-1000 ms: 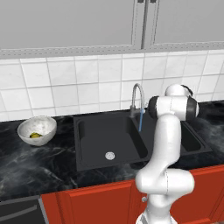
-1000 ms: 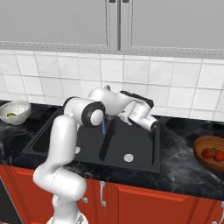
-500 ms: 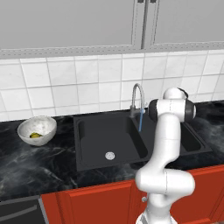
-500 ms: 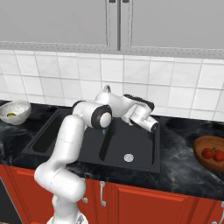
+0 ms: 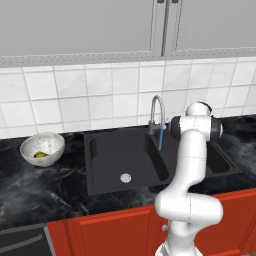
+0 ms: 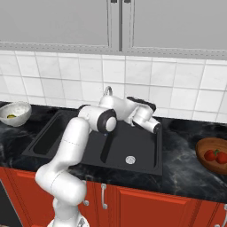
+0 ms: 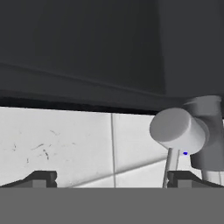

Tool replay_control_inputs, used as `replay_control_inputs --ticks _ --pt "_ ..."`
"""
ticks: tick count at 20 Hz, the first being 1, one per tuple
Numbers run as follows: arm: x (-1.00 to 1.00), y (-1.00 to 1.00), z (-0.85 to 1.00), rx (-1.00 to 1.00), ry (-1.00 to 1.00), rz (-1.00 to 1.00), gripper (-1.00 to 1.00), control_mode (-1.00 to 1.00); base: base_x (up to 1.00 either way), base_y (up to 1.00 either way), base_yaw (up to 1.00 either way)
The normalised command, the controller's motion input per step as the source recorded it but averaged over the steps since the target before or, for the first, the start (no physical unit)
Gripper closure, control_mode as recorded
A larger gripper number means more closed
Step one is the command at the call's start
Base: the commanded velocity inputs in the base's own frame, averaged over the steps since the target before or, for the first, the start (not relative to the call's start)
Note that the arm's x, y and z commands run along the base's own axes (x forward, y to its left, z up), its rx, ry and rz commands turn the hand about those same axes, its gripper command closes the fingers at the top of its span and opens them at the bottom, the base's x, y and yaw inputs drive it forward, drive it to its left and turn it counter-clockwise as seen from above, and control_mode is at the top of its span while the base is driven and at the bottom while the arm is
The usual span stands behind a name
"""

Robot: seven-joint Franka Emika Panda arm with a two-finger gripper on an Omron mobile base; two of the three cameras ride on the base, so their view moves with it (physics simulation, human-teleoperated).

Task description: Pick the bell peppers from the sink and place them in one bowl. Place the pear in the other bowl. Then turn off the sink faucet.

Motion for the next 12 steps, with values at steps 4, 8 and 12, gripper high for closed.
replay_control_inputs --ticks 4,8,12 --pt "0.0 0.19 0.28 0.0 0.14 0.0 -1.0 -1.0 0.0 0.0 0.0" --pt "0.0 0.27 0.13 0.0 0.11 0.0 -1.0 -1.0 0.0 0.0 0.0" --pt "0.0 0.25 -0.3 0.0 0.07 0.02 -1.0 -1.0 0.0 0.0 0.0"
